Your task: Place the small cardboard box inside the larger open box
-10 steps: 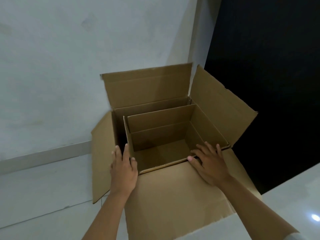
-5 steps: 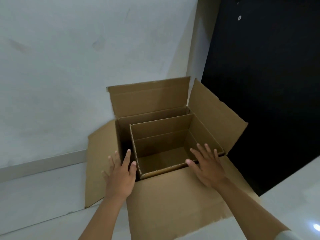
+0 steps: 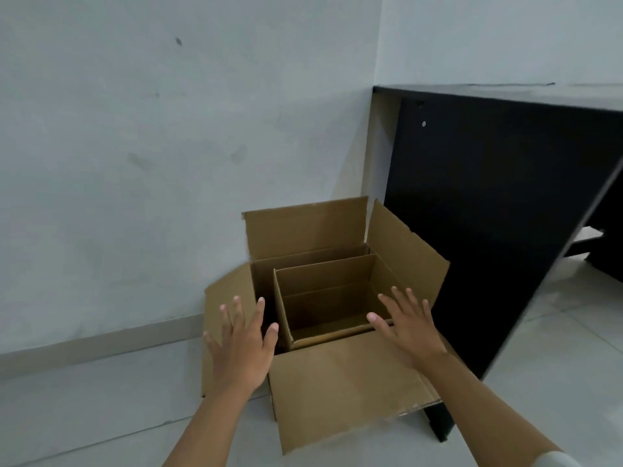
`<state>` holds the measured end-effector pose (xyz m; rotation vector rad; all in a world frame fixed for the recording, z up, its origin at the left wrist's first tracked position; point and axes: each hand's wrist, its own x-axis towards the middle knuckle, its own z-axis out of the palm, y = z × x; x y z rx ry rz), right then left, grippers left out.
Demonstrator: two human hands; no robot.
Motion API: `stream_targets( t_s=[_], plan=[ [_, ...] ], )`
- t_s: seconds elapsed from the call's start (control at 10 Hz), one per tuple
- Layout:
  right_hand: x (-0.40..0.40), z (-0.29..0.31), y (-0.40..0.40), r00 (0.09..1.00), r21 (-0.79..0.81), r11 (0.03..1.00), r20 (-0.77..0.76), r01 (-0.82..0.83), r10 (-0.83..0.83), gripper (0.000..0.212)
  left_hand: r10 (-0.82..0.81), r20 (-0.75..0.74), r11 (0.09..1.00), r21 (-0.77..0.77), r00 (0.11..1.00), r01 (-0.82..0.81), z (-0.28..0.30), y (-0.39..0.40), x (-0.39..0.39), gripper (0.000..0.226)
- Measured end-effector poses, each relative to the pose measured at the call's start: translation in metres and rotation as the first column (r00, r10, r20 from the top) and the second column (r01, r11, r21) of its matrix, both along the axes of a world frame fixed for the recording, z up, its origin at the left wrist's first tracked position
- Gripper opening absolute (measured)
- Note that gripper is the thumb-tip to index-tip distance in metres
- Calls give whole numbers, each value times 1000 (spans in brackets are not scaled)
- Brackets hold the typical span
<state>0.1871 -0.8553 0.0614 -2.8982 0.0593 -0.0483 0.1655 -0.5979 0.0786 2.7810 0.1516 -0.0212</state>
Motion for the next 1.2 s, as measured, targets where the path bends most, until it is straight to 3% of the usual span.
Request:
stream_targets(
  t_s=[0.1, 0.2, 0.4, 0.6, 0.7, 0.8, 0.9, 1.0, 1.2],
  plan=[
    [-30, 24, 5, 999, 11, 1000, 43, 9, -9, 80, -9, 18, 1000, -8, 1000, 9, 20, -1, -31, 58],
    [-63, 48, 5, 996, 54, 999, 93, 10, -15, 64, -32, 59, 999, 10, 998, 31, 42, -1, -62, 59],
    [-112, 89, 9, 980, 86, 996, 199, -15, -2, 62, -44, 209, 998, 60, 977, 32, 93, 12, -108, 59],
    [-122, 103, 7, 976, 50, 999, 217, -18, 6, 64, -48, 221, 994, 103, 974, 26, 112, 20, -120, 62],
    [-112, 103, 5, 979, 34, 999, 202, 1, -8, 80, -70, 231, 991, 130, 971, 40, 111, 16, -111, 63],
    [-99, 98, 3, 976, 36, 999, 216, 3, -11, 115, -82, 246, 987, 153, 966, 45, 106, 12, -95, 64],
    [-91, 101, 1, 970, 39, 999, 243, -9, -1, 110, -74, 263, 985, 168, 962, 30, 103, 11, -80, 65],
    [-90, 108, 0, 964, 33, 999, 264, -26, 16, 70, -67, 284, 987, 156, 957, 23, 104, 10, -72, 67],
    [-92, 144, -2, 977, 65, 998, 211, -25, 11, 63, -51, 217, 986, 167, 975, 15, 142, 12, -70, 68]
  ],
)
